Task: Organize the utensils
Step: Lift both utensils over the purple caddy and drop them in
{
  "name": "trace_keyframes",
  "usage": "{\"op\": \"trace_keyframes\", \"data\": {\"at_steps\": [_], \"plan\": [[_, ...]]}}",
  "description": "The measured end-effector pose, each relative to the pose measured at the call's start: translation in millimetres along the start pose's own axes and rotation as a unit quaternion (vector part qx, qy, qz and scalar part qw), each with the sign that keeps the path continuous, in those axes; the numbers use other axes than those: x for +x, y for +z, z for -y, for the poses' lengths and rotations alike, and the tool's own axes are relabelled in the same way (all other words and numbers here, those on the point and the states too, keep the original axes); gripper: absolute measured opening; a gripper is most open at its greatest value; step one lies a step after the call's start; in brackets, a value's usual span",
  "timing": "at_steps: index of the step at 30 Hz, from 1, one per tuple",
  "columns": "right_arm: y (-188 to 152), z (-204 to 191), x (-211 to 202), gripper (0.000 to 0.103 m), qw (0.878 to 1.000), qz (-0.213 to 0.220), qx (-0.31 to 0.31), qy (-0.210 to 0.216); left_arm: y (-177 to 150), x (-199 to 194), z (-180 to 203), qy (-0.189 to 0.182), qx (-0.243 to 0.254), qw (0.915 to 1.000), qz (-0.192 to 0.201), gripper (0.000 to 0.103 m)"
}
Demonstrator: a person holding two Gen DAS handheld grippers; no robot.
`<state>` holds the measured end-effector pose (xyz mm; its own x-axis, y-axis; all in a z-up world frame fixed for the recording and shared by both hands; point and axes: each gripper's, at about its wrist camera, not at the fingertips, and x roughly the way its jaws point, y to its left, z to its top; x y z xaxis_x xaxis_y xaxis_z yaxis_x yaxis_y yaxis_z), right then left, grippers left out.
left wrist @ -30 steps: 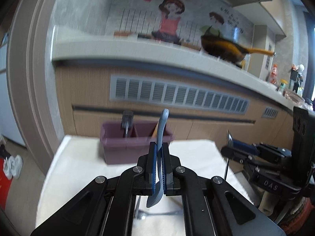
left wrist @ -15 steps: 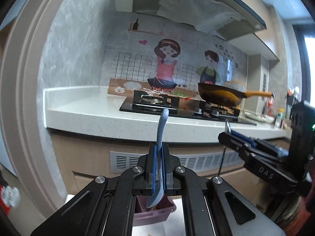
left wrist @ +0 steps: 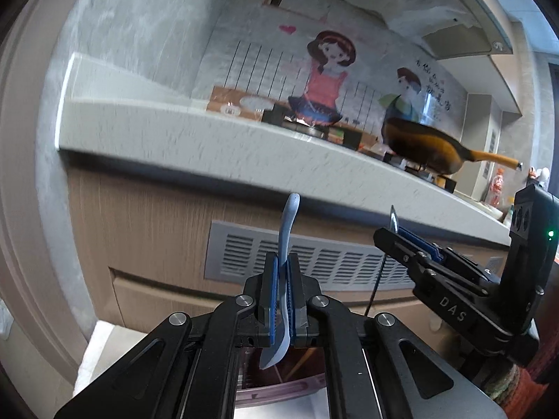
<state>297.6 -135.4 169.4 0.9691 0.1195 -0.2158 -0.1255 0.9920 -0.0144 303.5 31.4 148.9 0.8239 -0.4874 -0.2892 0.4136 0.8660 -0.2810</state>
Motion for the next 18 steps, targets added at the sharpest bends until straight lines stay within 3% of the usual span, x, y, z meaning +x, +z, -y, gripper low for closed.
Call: {"op": "trace_keyframes", "data": {"at_steps": [15,16,18], "plan": [[-70.8,9.0,58.7,0.027,0.998,-0.067,0.009,-0.013,-59.2,56.5,-27.7,0.021,-0.023,0.9967,-0.075,0.007],[-76.7,10.7,61.0,0.027,0.997,-0.082,0.014,-0.007,-62.9,57.4,-28.8,0.021,-0.025,0.9964,-0.078,0.009],[-84.3,15.0,63.4,0.027,0.994,-0.105,0.029,0.014,-67.7,56.6,-27.8,0.035,-0.024,0.996,-0.079,0.025]]}}
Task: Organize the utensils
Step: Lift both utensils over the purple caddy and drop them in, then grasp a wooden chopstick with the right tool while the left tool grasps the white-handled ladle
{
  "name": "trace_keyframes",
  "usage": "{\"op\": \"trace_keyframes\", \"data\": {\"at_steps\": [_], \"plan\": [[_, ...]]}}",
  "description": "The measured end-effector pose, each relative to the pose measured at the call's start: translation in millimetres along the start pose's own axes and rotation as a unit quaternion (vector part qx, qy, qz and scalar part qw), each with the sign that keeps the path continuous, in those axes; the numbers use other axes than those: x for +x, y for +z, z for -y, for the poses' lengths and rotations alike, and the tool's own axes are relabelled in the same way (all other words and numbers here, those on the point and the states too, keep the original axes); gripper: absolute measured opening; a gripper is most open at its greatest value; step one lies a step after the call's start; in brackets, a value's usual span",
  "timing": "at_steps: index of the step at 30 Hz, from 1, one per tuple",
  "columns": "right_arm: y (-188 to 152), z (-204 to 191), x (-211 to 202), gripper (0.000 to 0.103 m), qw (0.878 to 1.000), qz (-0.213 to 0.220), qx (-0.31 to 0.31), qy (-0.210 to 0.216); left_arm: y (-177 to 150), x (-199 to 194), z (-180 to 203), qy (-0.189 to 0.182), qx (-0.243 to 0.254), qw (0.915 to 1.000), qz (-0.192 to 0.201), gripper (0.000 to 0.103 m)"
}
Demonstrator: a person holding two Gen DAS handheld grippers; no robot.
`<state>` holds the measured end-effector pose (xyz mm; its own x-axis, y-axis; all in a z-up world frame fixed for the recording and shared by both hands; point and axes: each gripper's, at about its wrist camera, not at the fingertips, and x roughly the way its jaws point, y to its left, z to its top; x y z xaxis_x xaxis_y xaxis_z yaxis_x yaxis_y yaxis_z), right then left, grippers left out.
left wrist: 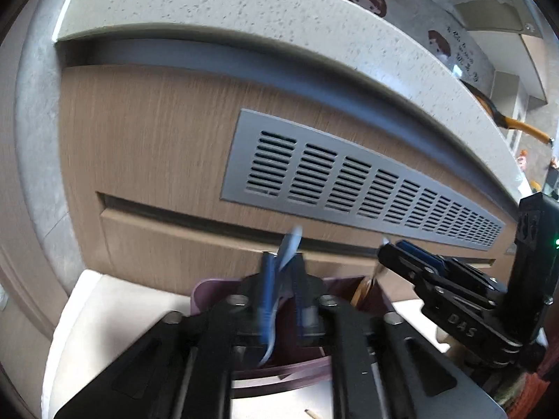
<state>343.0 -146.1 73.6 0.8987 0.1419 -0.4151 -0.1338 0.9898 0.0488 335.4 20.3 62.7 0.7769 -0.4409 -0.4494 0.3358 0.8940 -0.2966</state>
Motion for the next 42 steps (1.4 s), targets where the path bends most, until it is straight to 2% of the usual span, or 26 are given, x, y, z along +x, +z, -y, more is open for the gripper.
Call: {"op": "trace_keyframes", "data": {"at_steps": [2,3,10,15,18,22,26,32,38,42], "plan": [[-3.4,4.9,0.7,0.028,1.0,-0.019,0.013,0.011,-0.7,-2.2,1.6,-0.003,0.002,1.0,-0.003,0.049],[-4.4,7.2,-0.8,0.028,0.999,-0.027,0.018,0.016,-1.7,-5.5,4.2,-0.009,0.005,0.9999,-0.007,0.051],[-11.5,7.1,-48.8,0.028,1.0,-0.021,-0.007,0.014,-10.4,-43.9,22.8,0.013,0.028,0.9994,-0.015,0.055],[-27.9,-9.0,-90.9,0.028,0.999,-0.011,-0.048,0.004,-39.8,-76.0,25.7,0.041,0.036,0.9972,-0.051,0.056],[-41.7,-17.7,-107.1,0.028,0.997,-0.024,-0.072,0.008,-60.0,-97.1,27.1,0.045,0.042,0.9965,-0.057,0.057],[-67.3,-29.0,-118.4,0.028,0.992,-0.071,-0.096,0.04,-83.0,-117.5,23.9,0.052,0.047,0.9956,-0.062,0.058],[-91.6,-41.5,-110.4,0.028,0.983,-0.123,-0.122,0.053,-97.5,-130.1,17.8,0.056,0.049,0.9944,-0.075,0.058],[-131.7,-45.9,-70.2,0.028,0.966,-0.217,-0.115,0.08,-109.4,-136.7,-0.3,0.063,0.046,0.9927,-0.093,0.058],[-148.3,-42.5,-36.3,0.027,0.959,-0.256,-0.097,0.08,-127.5,-126.9,-15.2,0.054,0.038,0.989,-0.133,0.058],[-150.1,-46.6,-25.0,0.02,0.955,-0.265,-0.113,0.066,-134.0,-120.7,-15.4,0.039,0.036,0.9879,-0.146,0.058]]}}
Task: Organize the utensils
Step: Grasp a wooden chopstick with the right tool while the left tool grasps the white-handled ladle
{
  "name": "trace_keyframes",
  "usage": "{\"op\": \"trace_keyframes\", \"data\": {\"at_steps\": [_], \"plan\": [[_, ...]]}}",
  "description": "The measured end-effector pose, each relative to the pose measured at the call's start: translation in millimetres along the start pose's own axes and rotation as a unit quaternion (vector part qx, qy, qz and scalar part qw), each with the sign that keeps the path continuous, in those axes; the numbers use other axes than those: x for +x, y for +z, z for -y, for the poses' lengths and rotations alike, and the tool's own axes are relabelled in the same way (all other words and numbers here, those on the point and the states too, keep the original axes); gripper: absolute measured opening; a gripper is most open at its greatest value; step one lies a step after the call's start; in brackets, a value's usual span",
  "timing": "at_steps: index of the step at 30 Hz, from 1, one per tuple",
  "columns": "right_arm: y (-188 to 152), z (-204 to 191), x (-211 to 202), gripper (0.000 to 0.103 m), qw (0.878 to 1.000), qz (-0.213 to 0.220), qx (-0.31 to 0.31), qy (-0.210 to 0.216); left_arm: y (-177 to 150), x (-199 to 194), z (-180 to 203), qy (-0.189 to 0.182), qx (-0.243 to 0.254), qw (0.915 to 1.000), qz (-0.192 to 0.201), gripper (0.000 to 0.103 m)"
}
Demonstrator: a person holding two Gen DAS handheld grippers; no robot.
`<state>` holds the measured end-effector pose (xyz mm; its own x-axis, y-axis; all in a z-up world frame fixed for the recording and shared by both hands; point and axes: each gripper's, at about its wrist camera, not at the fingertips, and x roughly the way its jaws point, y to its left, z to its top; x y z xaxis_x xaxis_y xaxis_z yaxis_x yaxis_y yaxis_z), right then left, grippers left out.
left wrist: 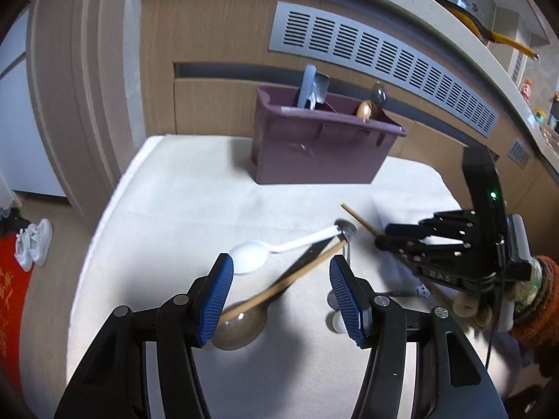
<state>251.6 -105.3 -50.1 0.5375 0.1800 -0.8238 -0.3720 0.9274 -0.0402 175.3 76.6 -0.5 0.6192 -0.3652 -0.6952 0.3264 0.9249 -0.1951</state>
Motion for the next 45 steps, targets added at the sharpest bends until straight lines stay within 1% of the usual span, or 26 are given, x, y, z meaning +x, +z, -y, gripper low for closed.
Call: {"op": "trace_keyframes", "data": {"at_steps": [3,7,9,11,13,14,18,22,24,26,27,29,31,34,37,39,45], "plan": [[0.4,-1.6,3.0,0.019,1.0,0.001,-0.005,-0.004,-2.9,1.5,4.5,-0.009,0.002,1.0,-0.002,0.058],[2.4,0.0,4.2,0.005,1.0,0.0,-0.003,-0.001,-10.1,0.6,13.6,-0.018,-0.003,0.9998,0.0,0.058],[2.4,4.8,2.2,0.005,1.0,-0.003,0.01,0.01,-16.7,1.2,20.3,-0.023,-0.008,0.9997,0.0,0.058],[-0.6,9.4,-6.4,0.005,0.999,0.001,0.025,0.023,-23.4,3.3,27.1,-0.032,-0.015,0.9993,-0.011,0.058],[-5.1,13.3,-22.4,0.005,0.999,0.018,0.032,0.024,-31.7,6.7,35.3,-0.04,-0.019,0.9988,-0.022,0.058],[-8.3,15.8,-35.1,0.005,0.999,0.031,0.037,0.024,-36.4,8.0,40.9,-0.038,-0.017,0.9988,-0.025,0.058],[-17.4,22.1,-72.4,0.005,0.996,0.071,0.049,0.027,-51.2,11.5,59.9,-0.008,-0.002,0.9998,-0.018,0.058],[-27.7,24.2,-105.5,0.006,0.992,0.112,0.063,0.013,-56.2,15.1,66.4,0.01,-0.016,0.9998,-0.008,0.057],[-35.6,24.1,-122.5,0.006,0.989,0.13,0.073,0.013,-57.3,16.9,70.7,0.022,-0.012,0.9997,-0.003,0.054],[-42.7,23.8,-134.0,0.006,0.987,0.138,0.077,0.014,-57.9,21.8,74.7,0.038,-0.004,0.9993,-0.004,0.047],[-44.1,25.3,-137.0,0.006,0.987,0.141,0.078,0.014,-57.9,25.9,75.2,0.044,-0.002,0.999,-0.008,0.046],[-49.7,23.3,-144.1,0.006,0.986,0.147,0.08,0.011,-58.0,30.8,73.2,0.048,-0.008,0.9987,-0.016,0.039],[-53.3,21.1,-149.0,0.006,0.985,0.152,0.079,0.008,-57.7,33.5,71.1,0.051,-0.015,0.9984,-0.018,0.036],[-57.4,18.3,-153.9,0.006,0.984,0.159,0.076,0.005,-55.7,35.6,67.1,0.056,-0.024,0.9979,-0.019,0.023],[-59.1,14.9,-158.4,0.006,0.984,0.164,0.074,0.005,-54.5,32.8,63.7,0.031,-0.037,0.9987,-0.019,0.022],[-59.1,12.6,-159.1,0.006,0.984,0.165,0.073,0.006,-53.3,26.2,65.0,0.032,-0.034,0.9989,-0.007,0.022],[-61.5,8.1,-159.7,0.006,0.983,0.166,0.074,0.006,-43.1,-12.5,78.0,0.04,-0.007,0.9981,0.047,0.022]]}}
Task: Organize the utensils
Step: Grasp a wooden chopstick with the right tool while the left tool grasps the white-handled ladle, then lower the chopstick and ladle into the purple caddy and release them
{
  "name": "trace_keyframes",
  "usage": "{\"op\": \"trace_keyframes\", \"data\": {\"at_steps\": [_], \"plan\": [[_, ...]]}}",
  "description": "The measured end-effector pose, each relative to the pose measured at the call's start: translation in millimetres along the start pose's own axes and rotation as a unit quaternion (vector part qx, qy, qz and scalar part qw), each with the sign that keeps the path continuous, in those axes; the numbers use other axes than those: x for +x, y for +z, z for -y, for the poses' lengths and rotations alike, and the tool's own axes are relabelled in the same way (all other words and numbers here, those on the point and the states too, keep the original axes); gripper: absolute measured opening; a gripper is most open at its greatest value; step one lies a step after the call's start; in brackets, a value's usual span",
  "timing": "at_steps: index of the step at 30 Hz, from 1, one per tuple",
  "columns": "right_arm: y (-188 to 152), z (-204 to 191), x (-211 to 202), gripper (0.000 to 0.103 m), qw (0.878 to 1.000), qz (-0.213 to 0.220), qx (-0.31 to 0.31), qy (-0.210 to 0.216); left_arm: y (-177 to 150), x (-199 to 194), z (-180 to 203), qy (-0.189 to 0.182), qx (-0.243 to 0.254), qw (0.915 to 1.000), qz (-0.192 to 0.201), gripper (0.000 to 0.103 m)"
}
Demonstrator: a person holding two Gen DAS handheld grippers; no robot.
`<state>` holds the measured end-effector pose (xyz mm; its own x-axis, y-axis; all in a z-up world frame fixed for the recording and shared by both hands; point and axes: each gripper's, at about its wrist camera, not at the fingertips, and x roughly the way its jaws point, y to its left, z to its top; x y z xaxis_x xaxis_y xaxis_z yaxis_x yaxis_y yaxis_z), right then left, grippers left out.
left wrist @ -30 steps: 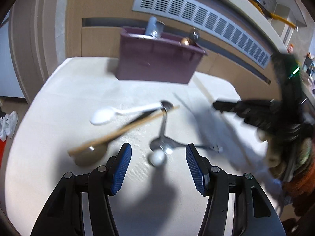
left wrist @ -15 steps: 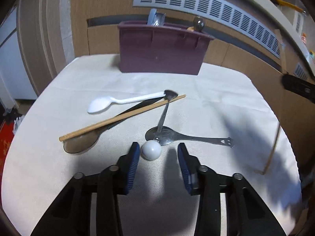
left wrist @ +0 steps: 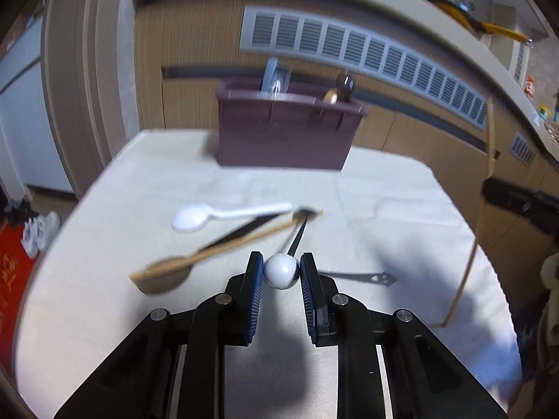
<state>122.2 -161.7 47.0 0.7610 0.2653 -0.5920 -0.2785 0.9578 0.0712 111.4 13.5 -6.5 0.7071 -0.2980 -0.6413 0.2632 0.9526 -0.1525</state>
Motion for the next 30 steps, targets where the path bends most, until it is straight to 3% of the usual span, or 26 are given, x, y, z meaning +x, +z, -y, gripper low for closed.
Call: {"op": "trace_keyframes", "data": {"at_steps": [12,17,25,30], "plan": [[4.7,-2.0,-12.9,0.006,1.0,0.014,0.012,0.006,28.3,-51.0,10.8,-0.01,0.017,0.9985,0.052,0.022],[18.3,-6.7,-26.0,0.006,0.999,0.035,0.005,0.005,57.7,-77.7,16.6,-0.021,0.028,0.9961,0.081,0.022],[95.8,-19.8,-72.7,0.006,0.99,0.132,-0.035,-0.026,149.3,-130.4,24.3,-0.038,0.042,0.9862,0.156,0.022],[145.1,-20.5,-86.1,0.006,0.981,0.184,-0.054,-0.04,198.5,-135.4,26.3,-0.018,0.065,0.9757,0.208,0.022]]}}
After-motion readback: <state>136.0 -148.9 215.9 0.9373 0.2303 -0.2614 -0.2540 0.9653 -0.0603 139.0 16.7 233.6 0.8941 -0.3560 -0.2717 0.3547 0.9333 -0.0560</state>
